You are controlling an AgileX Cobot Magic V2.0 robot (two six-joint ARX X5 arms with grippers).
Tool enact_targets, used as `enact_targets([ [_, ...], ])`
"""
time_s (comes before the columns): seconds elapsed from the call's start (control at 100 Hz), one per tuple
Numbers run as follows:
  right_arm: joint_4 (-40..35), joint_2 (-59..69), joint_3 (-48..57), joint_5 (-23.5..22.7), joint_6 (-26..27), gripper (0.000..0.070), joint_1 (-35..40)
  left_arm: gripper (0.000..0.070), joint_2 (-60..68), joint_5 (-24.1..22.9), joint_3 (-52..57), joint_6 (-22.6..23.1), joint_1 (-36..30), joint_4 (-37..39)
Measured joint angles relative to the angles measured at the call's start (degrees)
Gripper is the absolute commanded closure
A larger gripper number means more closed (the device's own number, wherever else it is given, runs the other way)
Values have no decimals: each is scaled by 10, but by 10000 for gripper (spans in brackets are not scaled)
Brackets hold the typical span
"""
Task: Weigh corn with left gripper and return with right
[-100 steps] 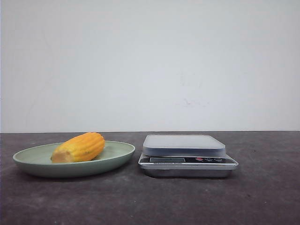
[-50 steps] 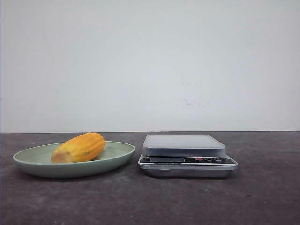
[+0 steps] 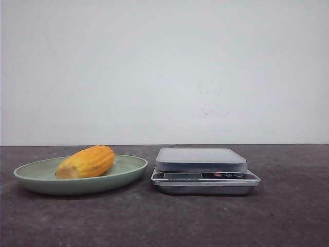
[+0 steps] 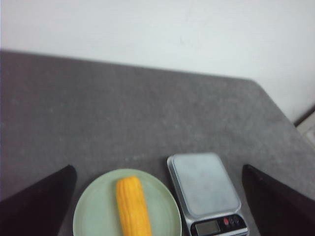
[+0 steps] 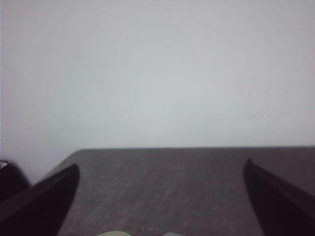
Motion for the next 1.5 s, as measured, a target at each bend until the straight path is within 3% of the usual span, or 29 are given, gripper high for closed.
enact_targets([
  [0.24,0,-5,0,1,0,0,0,0,89,0,3,0,-44,5],
  [0.47,-59,-2,0,-1,-3,0,0,0,261,-27,3,-2,-115,4],
  [0.67,-107,-12,0,-3,-3,0,0,0,394,-61,3,-2,-125,9],
  [0.92,-115,-43,0,0,-3,0,0,5,507,-62,3,-2,-129,9],
  [0.96,-115,-48,0,0,-3,0,0,51,518,-62,3,-2,-131,9],
  [1.0,-115,-51,0,0,-3,0,0,163,526,-64,5,-2,-134,7],
  [1.03,-116,-52,0,0,-3,0,0,305,526,-64,6,-2,-136,10],
  [1.09,-116,-52,0,0,-3,0,0,675,532,-62,7,0,-141,12],
  [1.1,-116,-52,0,0,-2,0,0,700,534,-62,7,0,-141,11],
  [1.13,-117,-52,0,0,0,0,0,675,536,-60,8,1,-143,10],
  [1.33,-118,-52,0,2,16,0,0,696,539,-22,21,9,-145,-18],
  [1.5,-118,-52,0,2,28,0,0,696,527,30,104,10,-149,-45],
])
